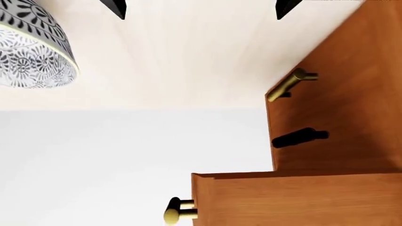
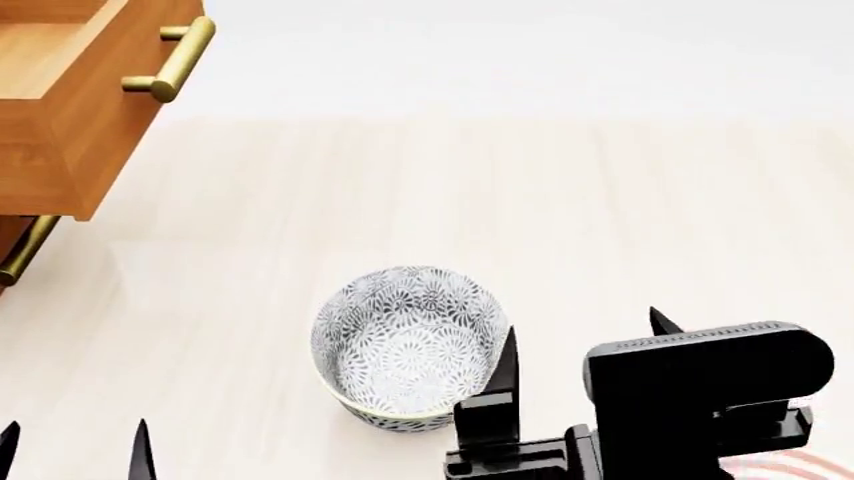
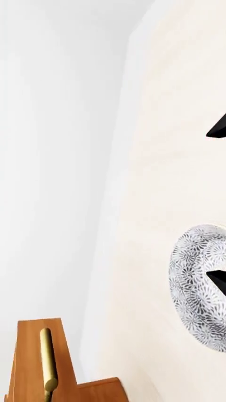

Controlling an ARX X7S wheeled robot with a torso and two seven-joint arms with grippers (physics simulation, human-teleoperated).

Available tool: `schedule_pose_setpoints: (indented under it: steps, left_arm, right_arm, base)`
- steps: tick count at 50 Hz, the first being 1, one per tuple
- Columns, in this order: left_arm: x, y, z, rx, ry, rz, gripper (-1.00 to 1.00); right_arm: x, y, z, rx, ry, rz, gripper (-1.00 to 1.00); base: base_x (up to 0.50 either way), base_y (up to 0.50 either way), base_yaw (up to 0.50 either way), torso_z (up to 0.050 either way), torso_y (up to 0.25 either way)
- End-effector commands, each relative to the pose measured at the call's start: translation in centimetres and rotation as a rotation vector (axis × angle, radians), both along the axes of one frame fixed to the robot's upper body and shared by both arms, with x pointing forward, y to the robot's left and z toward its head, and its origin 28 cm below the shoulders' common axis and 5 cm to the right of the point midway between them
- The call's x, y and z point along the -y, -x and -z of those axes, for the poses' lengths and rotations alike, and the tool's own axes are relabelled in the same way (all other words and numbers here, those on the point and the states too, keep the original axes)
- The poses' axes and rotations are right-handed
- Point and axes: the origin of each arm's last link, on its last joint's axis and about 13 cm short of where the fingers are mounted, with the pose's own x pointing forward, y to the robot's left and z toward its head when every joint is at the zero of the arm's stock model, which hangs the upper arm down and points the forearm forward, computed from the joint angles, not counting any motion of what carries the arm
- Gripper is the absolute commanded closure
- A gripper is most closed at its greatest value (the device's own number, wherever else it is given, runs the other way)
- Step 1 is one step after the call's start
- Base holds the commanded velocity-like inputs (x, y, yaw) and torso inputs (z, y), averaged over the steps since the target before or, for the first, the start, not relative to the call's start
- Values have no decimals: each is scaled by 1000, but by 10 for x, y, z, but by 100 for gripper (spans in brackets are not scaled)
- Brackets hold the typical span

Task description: Put the bowl on the plate.

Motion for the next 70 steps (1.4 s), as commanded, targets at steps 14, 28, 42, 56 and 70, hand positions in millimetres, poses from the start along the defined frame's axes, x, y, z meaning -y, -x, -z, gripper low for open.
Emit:
schedule_pose_setpoints:
  steps: [14, 28, 42, 56, 70]
  left_arm:
    - [-6, 0, -1, 4, 1, -35, -100]
    - [-8, -1, -5, 17, 0, -50, -100]
    - [-8, 0, -7, 21, -6, -50, -100]
    - [-9, 2, -9, 25, -9, -57, -100]
    - [-10, 3, -9, 26, -9, -64, -100]
  right_arm:
    - [-10, -42, -104, -107, 50, -275, -100]
    - [-22, -77, -136, -224, 262, -406, -100]
    - [-35, -114, -140, -287, 280, -466, -100]
    - [-45, -130, -130, -360, 209, -553, -100]
    - [-47, -142, -120, -477, 234, -575, -100]
  base:
    - [0, 0, 0, 0, 0]
    - [0, 0, 0, 0, 0]
    - [0, 0, 0, 0, 0]
    - [0, 0, 0, 0, 0]
    - [0, 0, 0, 0, 0]
